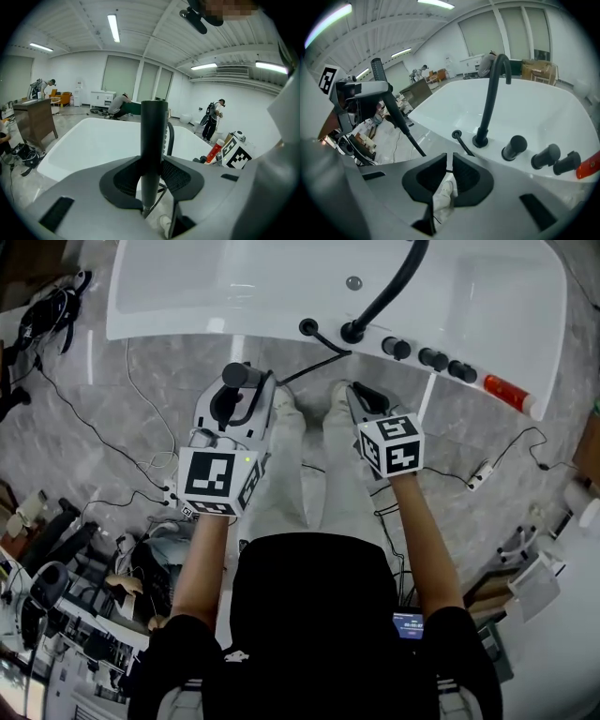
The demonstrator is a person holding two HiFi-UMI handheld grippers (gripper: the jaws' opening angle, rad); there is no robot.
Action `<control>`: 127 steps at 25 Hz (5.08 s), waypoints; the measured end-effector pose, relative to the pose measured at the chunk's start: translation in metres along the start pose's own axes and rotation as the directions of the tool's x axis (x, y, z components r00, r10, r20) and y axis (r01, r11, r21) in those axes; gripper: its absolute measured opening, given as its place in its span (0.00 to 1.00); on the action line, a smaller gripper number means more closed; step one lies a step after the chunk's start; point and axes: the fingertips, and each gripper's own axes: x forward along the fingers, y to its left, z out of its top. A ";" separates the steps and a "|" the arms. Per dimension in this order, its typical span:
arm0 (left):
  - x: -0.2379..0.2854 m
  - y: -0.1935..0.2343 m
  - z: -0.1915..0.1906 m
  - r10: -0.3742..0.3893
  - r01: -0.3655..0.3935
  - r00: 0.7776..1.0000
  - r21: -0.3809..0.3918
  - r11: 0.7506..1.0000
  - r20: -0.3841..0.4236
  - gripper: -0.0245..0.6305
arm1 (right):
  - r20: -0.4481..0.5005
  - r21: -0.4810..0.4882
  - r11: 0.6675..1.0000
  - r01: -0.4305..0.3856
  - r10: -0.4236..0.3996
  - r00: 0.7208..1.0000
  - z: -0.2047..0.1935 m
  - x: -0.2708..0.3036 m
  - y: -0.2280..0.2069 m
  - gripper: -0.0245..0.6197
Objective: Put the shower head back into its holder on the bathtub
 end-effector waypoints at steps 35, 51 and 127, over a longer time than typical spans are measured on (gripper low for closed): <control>0.058 0.009 -0.113 -0.013 0.013 0.995 -0.004 1.000 -0.100 0.26 | -0.030 -0.119 0.941 0.317 -0.323 0.946 -0.068 0.163 -0.093 0.28; 0.062 0.018 -0.129 -0.008 0.006 0.993 -0.014 1.000 -0.115 0.26 | -0.095 -0.064 0.923 0.380 -0.385 0.918 -0.088 0.200 -0.113 0.26; 0.028 0.038 -0.052 0.122 -0.124 0.992 -0.067 0.990 -0.030 0.26 | 0.017 -0.279 0.955 0.099 -0.098 0.995 0.021 0.099 -0.021 0.14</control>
